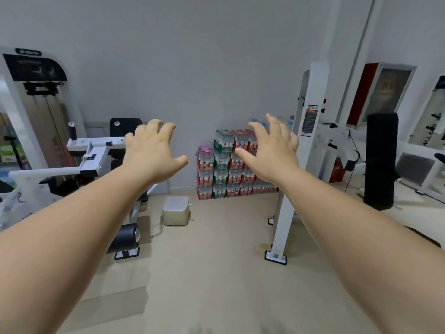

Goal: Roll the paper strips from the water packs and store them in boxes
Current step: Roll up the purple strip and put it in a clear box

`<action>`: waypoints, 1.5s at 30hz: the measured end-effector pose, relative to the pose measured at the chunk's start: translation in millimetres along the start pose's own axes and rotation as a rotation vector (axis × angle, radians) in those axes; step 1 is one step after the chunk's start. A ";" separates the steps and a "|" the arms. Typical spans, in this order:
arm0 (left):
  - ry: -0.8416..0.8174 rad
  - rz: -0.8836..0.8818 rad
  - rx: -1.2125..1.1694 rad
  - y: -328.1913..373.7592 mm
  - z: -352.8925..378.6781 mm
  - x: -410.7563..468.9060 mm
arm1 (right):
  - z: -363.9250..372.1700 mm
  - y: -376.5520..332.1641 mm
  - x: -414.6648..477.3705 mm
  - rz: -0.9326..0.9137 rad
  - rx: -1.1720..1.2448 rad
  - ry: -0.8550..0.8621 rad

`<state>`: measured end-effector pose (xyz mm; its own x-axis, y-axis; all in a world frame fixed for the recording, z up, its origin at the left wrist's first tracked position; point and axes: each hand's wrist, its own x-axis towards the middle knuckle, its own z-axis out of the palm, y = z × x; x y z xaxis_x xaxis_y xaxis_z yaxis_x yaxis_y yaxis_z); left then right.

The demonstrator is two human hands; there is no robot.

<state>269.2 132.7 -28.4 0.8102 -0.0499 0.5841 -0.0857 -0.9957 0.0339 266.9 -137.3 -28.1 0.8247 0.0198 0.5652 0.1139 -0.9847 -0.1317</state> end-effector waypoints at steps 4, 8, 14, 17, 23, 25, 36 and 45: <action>-0.058 0.010 -0.029 -11.1 51.9 44.1 | 49.7 4.1 44.5 -0.007 -0.022 -0.037; -0.056 0.067 -0.078 -5.4 104.2 97.2 | 102.6 24.9 90.5 0.030 0.033 -0.071; -0.080 0.083 -0.066 25.2 190.6 193.1 | 181.2 87.4 182.9 0.044 0.062 -0.114; -0.137 0.045 -0.048 42.7 233.2 246.3 | 214.3 119.3 241.1 0.040 0.066 -0.144; -0.212 -0.012 -0.064 60.1 321.1 339.6 | 292.9 161.5 342.2 0.000 0.066 -0.232; -0.242 -0.018 -0.050 56.4 354.9 366.1 | 326.4 168.0 368.7 -0.007 0.088 -0.261; -0.386 0.031 -0.065 -2.9 555.1 539.6 | 512.1 164.1 547.6 0.013 0.082 -0.424; -0.501 -0.008 -0.184 -35.3 690.5 685.5 | 637.7 155.5 695.0 0.053 0.135 -0.515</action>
<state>1228.0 80.1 -189.2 0.9851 -0.1177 0.1256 -0.1419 -0.9684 0.2052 1211.0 -166.4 -175.0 0.9925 0.0863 0.0862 0.1067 -0.9564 -0.2720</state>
